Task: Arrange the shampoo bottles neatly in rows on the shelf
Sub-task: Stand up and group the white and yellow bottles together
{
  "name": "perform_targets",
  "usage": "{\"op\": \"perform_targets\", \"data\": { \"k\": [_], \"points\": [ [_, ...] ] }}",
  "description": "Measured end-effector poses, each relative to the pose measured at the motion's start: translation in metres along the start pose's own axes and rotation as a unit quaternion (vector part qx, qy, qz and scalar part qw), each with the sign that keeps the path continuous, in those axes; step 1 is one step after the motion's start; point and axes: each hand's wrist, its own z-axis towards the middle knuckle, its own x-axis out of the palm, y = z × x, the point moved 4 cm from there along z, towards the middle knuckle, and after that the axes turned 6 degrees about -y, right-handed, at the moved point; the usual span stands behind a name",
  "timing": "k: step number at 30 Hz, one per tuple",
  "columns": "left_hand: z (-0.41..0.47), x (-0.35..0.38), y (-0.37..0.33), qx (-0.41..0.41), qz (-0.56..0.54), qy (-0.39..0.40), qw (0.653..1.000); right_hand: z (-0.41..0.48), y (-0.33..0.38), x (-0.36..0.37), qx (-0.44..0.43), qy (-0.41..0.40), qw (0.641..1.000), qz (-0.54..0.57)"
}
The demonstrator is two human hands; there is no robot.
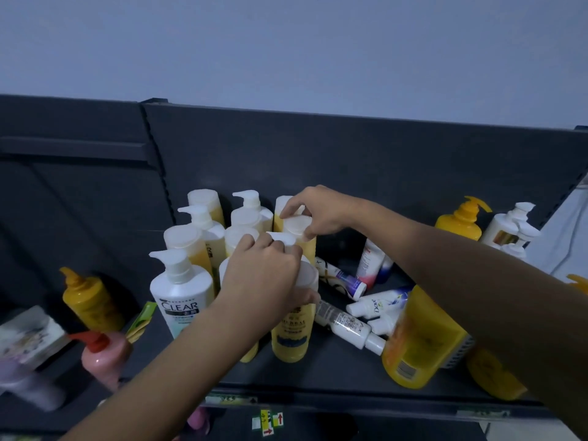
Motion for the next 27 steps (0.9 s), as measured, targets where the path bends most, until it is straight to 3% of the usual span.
{"op": "perform_targets", "data": {
  "k": [6, 9, 14, 18, 20, 23, 27],
  "points": [
    [-0.011, -0.019, 0.052, -0.018, -0.082, -0.019, 0.996, -0.011, 0.03, -0.028, -0.032, -0.047, 0.995, -0.079],
    [-0.019, -0.029, 0.109, -0.035, -0.085, -0.039, 0.995, -0.021, 0.058, -0.044, -0.045, -0.067, 0.995, -0.055],
    [-0.038, -0.012, 0.175, -0.05, -0.065, 0.062, 0.995, -0.04, 0.105, -0.029, -0.046, -0.022, 0.999, -0.01],
    [-0.047, 0.008, 0.184, -0.061, -0.159, 0.087, 0.982, -0.048, 0.137, -0.003, -0.04, 0.042, 0.998, -0.004],
    [-0.049, 0.015, 0.185, -0.075, -0.21, 0.065, 0.973, -0.05, 0.145, 0.009, -0.042, 0.061, 0.995, -0.063],
    [-0.052, 0.017, 0.189, -0.081, -0.233, 0.034, 0.968, -0.051, 0.153, 0.021, -0.023, 0.012, 0.987, -0.161],
    [-0.06, 0.014, 0.196, -0.097, -0.228, 0.02, 0.969, -0.052, 0.164, 0.038, 0.019, -0.037, 0.98, -0.196]
  ]
}}
